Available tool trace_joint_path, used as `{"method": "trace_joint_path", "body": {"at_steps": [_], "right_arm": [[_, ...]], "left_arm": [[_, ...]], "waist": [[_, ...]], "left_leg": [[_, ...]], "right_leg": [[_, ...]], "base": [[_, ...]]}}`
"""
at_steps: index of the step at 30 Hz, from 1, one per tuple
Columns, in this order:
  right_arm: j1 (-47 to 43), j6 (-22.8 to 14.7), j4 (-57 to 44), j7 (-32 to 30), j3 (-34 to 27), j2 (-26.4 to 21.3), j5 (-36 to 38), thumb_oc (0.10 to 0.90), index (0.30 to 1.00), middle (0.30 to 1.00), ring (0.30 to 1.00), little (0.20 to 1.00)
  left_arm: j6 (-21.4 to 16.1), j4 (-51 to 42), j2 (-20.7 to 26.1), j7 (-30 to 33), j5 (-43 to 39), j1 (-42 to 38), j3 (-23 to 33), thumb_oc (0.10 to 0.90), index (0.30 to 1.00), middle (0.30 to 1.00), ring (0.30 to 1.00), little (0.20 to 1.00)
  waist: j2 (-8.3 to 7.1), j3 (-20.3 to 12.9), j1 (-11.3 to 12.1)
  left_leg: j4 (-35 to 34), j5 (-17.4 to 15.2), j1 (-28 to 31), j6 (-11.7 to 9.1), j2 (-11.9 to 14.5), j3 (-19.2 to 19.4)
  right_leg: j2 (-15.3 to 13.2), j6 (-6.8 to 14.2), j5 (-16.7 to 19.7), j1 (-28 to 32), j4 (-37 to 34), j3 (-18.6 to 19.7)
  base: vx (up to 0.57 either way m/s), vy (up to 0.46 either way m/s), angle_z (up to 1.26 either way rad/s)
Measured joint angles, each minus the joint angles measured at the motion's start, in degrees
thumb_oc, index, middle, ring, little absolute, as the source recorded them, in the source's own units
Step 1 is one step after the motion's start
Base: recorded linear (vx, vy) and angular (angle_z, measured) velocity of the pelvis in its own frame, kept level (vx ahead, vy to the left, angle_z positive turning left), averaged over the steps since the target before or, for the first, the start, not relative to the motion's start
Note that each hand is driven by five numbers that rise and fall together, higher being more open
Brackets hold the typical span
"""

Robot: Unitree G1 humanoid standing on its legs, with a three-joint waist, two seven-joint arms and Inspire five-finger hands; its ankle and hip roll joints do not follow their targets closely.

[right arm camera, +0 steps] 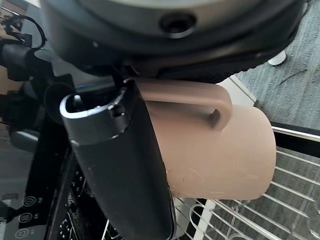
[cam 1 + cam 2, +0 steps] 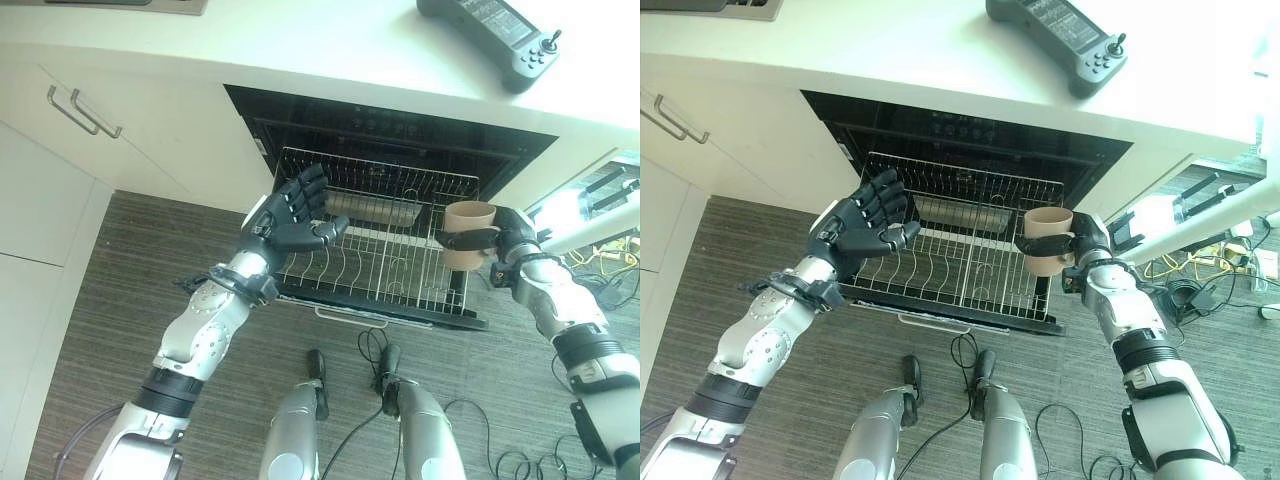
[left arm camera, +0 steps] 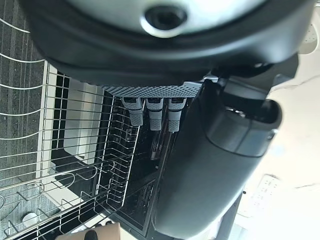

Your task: Place the dishes in the dishwasher.

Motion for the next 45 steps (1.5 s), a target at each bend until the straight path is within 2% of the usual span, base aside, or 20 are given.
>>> {"method": "trace_joint_path", "body": {"at_steps": [4, 5, 6, 12, 22, 26, 30, 45], "right_arm": [[-0.72, -0.04, 1.57, 0.24, 0.05, 0.34, 0.55, 0.408, 0.312, 0.312, 0.312, 0.312], [-1.02, -0.13, 2.19, 0.24, 0.06, 0.51, 0.93, 0.585, 0.578, 0.578, 0.578, 0.578], [-1.75, -0.15, 3.60, 0.14, 0.17, 0.74, 1.49, 0.800, 0.900, 0.900, 0.900, 0.900], [-1.99, -0.16, 3.78, -0.35, 0.57, 0.85, 2.74, 0.800, 0.900, 0.900, 0.900, 0.900], [-2.37, -0.50, 3.11, -0.25, 0.62, 0.77, 2.02, 0.800, 0.900, 0.900, 0.900, 0.900], [-2.37, -0.64, 1.50, -0.87, 0.67, 0.41, -1.48, 0.800, 0.900, 0.900, 0.900, 0.900], [-2.74, -0.76, -2.66, -3.31, 1.35, -0.01, -8.29, 0.800, 0.900, 0.900, 0.900, 0.900], [-2.69, -0.55, -4.39, -5.37, 1.93, -0.53, -9.21, 0.800, 0.900, 0.900, 0.900, 0.900]], "left_arm": [[-1.75, 0.00, -0.01, -0.70, -0.09, -0.37, -0.37, 0.800, 0.900, 0.900, 0.900, 0.900], [-1.83, 0.00, -0.01, -0.69, -0.09, -0.38, -0.37, 0.800, 0.900, 0.900, 0.900, 0.900], [-1.89, 0.00, -0.01, -0.69, -0.11, -0.43, -0.60, 0.800, 0.900, 0.900, 0.900, 0.900], [-2.00, 0.00, -0.05, -0.71, -1.73, -0.46, -1.88, 0.800, 0.900, 0.900, 0.900, 0.900], [-2.02, 0.00, -0.04, -0.70, -2.08, -0.45, -1.95, 0.800, 0.900, 0.900, 0.900, 0.900], [-2.04, -0.01, -0.04, -0.71, -2.08, -0.38, -1.97, 0.800, 0.900, 0.900, 0.900, 0.900], [-2.19, -0.01, -0.04, -0.69, -2.07, -0.40, -2.72, 0.800, 0.900, 0.900, 0.900, 0.900], [-3.04, -0.02, 0.06, -0.62, -2.11, -0.18, -3.98, 0.800, 0.900, 0.900, 0.900, 0.900]], "waist": [[0.06, 0.03, 0.15], [0.07, 0.03, 0.18], [0.13, 0.07, 0.10], [1.58, 0.82, 0.24], [1.58, 0.82, -0.12], [1.58, 0.82, -0.17], [1.58, 0.82, -0.31], [1.58, 0.83, -0.35]], "left_leg": [[-0.32, 0.46, -0.01, 0.06, -0.39, -0.39], [-0.64, 0.74, 0.00, 0.12, -0.55, -0.48], [-0.77, 0.85, 0.00, 0.20, -0.62, -0.50], [-1.15, 1.11, 0.00, 0.35, -0.81, -0.71], [-1.23, 1.24, 0.00, 0.36, -0.82, -0.80], [-1.26, 1.29, 0.02, 0.34, -0.82, -0.79], [-1.46, 1.41, 0.09, 0.32, -0.81, -0.78], [-2.04, 1.73, 0.63, 0.20, -0.85, -0.69]], "right_leg": [[-0.27, 0.00, 0.00, -0.01, 0.06, -0.08], [-0.38, 0.02, 0.02, -0.06, 0.01, -0.12], [-0.44, 0.03, 0.04, -0.09, 0.00, -0.14], [-0.70, 0.10, 0.15, -0.08, 0.02, -0.54], [-0.75, 0.10, 0.16, -0.08, 0.05, -0.74], [-0.74, 0.07, 0.19, -0.07, 0.05, -0.75], [-0.73, 0.04, 0.20, -0.10, 0.03, -0.76], [-0.71, -0.01, 0.26, 0.15, -0.01, -0.71]], "base": [[0.00, 0.011, 0.05], [0.01, 0.025, 0.06], [0.01, 0.022, 0.06], [0.00, 0.009, 0.02], [0.00, 0.002, 0.00], [0.00, 0.000, 0.00], [0.00, 0.000, 0.00], [0.00, 0.000, 0.00]]}}
